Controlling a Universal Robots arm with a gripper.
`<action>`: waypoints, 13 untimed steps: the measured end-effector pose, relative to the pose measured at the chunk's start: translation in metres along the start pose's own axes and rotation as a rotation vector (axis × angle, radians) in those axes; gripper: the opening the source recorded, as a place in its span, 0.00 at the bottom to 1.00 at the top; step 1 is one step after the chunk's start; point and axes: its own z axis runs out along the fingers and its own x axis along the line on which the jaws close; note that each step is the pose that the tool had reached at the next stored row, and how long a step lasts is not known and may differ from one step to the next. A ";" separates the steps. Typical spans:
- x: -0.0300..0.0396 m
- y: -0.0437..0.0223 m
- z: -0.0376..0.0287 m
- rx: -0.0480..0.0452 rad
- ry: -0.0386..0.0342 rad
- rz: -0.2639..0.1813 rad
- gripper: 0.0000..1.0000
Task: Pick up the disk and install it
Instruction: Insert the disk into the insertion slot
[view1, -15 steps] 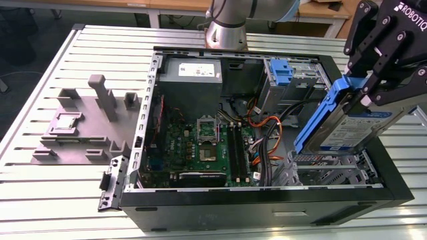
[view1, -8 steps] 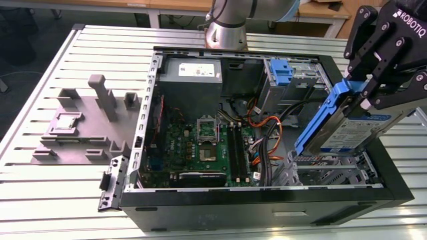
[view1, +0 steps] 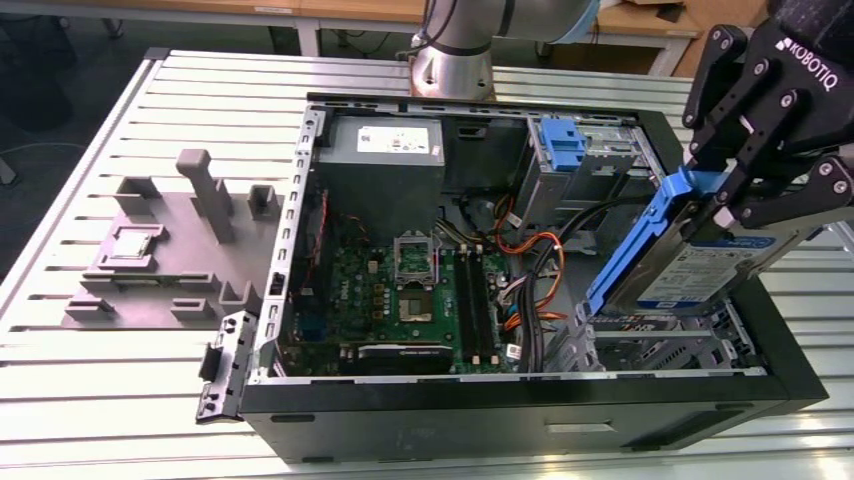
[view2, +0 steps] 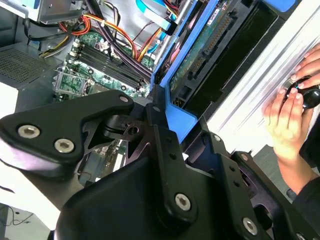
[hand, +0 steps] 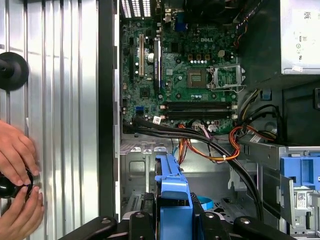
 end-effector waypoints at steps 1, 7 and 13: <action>0.0003 0.0000 0.0004 0.0000 0.0002 0.000 0.36; 0.0017 -0.0001 0.0029 0.0000 0.0003 0.000 0.36; 0.0022 -0.0002 0.0059 0.0000 0.0002 0.003 0.36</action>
